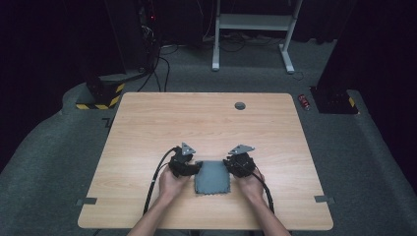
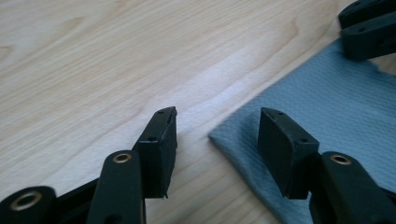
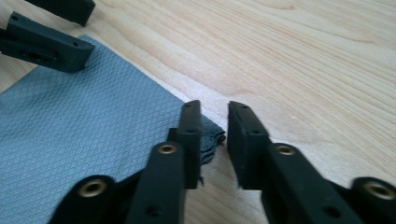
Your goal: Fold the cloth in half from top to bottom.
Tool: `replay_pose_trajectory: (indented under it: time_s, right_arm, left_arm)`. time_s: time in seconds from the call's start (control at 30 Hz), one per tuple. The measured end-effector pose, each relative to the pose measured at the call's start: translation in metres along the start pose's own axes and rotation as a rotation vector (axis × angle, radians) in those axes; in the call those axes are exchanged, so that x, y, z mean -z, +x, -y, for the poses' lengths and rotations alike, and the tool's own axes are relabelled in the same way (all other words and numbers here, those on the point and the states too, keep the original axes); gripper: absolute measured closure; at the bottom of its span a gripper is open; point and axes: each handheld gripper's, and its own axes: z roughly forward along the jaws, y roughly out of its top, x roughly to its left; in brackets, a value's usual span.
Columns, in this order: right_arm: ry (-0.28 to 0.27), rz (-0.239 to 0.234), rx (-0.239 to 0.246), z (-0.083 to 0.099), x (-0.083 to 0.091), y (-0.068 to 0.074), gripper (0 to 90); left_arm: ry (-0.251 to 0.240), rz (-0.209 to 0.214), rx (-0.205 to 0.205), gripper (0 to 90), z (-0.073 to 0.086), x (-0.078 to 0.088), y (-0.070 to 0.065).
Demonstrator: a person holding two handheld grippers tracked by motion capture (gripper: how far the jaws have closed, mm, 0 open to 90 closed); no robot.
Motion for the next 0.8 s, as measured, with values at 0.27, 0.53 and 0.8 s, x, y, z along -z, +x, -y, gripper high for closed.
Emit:
replay_pose_trajectory:
  time_s: [0.27, 0.53, 0.8]
  right_arm:
    - [0.023, -0.068, -0.018, -0.002, -0.005, -0.007, 74.6]
    - [0.034, -0.048, 0.032, -0.01, -0.006, -0.005, 87.7]
    - [0.027, 0.002, -0.003, -0.02, -0.016, -0.013, 87.1]
  left_arm:
    - [0.006, 0.042, 0.003, 57.6, 0.001, 0.0, 0.001]
    - [0.023, 0.077, -0.005, 87.9, -0.009, -0.003, 0.007]
    - [-0.004, 0.013, -0.016, 87.2, -0.022, -0.015, 0.015]
